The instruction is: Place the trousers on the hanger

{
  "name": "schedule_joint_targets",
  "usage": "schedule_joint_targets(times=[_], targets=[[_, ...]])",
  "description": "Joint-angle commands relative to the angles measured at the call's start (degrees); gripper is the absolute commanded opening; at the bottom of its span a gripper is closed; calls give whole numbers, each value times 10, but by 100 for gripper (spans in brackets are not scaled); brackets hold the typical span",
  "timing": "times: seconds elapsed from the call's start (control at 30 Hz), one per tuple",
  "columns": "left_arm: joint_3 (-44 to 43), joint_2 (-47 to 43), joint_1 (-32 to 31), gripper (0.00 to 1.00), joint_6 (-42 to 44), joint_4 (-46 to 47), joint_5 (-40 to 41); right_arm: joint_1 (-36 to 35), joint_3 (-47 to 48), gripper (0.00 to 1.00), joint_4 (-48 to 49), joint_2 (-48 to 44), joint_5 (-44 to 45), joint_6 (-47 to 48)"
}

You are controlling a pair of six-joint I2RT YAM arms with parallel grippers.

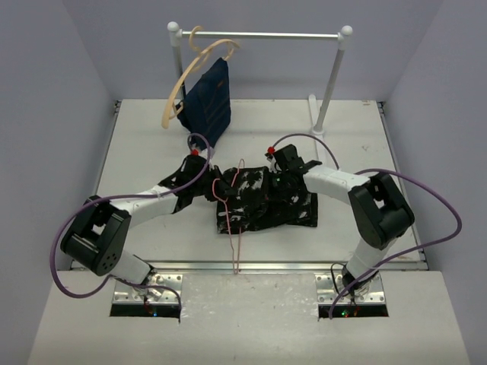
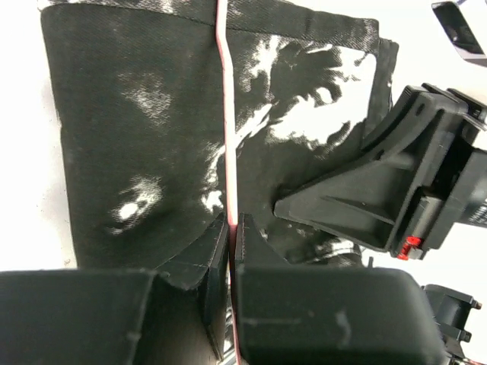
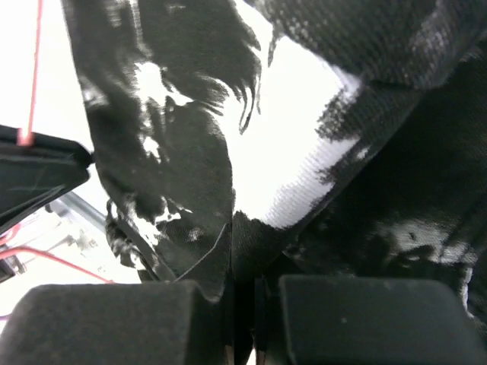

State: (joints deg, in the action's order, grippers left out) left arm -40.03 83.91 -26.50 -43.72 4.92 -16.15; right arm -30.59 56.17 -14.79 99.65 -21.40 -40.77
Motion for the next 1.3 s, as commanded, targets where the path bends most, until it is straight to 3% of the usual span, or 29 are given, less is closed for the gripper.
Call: schedule_joint_targets(times=[0.0, 0.17, 0.37, 0.53, 0.73, 0.9, 0.97, 1.27], targets=[[10, -26, 10, 0, 38, -32, 46, 3, 18, 0, 13, -77, -26, 16], [29, -41, 39, 0, 34, -48, 82, 29, -8, 0, -37, -192, -12, 46], [49, -53, 62, 0, 20, -48, 135, 83, -49, 0, -146, -307, 78, 90], [51, -41, 68, 0, 16, -47, 146, 187, -98, 0, -203, -331, 100, 119], [61, -52, 72, 0, -1, -39, 159, 200, -143, 0, -210, -385, 147, 109], [54, -59, 78, 0, -2, -69, 182, 216, -150, 0, -230, -323, 270, 114], [64, -70, 82, 0, -5, -65, 185, 218, -149, 0, -219, -247, 304, 105], [95, -100, 98, 0, 10, -69, 197, 216, -70, 0, -113, -24, 297, 134]])
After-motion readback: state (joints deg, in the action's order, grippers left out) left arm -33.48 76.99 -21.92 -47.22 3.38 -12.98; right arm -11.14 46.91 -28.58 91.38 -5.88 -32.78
